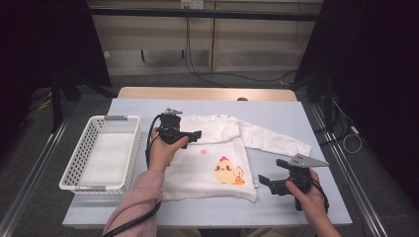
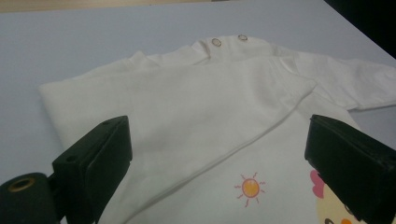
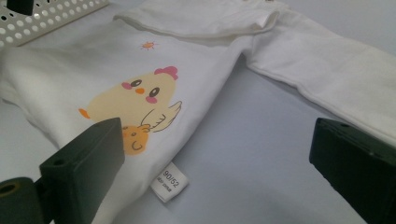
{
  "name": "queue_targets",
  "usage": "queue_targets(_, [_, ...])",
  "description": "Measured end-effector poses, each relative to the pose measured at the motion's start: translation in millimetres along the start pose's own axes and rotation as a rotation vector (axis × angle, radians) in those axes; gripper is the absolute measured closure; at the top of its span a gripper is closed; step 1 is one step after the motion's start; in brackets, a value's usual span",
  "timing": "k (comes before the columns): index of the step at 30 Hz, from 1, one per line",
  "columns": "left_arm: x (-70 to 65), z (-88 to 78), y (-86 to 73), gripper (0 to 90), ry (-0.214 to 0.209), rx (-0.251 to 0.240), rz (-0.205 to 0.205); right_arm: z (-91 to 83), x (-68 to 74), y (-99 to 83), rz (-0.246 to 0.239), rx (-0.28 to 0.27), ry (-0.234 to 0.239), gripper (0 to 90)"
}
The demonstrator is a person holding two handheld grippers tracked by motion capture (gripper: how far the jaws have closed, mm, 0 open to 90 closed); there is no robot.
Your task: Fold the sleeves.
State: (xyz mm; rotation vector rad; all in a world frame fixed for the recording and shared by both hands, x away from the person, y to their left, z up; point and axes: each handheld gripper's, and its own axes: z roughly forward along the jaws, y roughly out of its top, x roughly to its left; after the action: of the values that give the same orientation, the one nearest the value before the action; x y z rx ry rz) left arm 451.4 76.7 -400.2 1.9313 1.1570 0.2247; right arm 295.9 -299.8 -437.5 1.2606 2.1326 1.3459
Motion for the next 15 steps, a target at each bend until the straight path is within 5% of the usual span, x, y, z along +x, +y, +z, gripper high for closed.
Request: queue_targets(15, [8.3,-18.8,-22.9,6.6,-0.025,0.009,0.013,1.7,-4.8,4.3,0.008,0.005,-0.021,3.2])
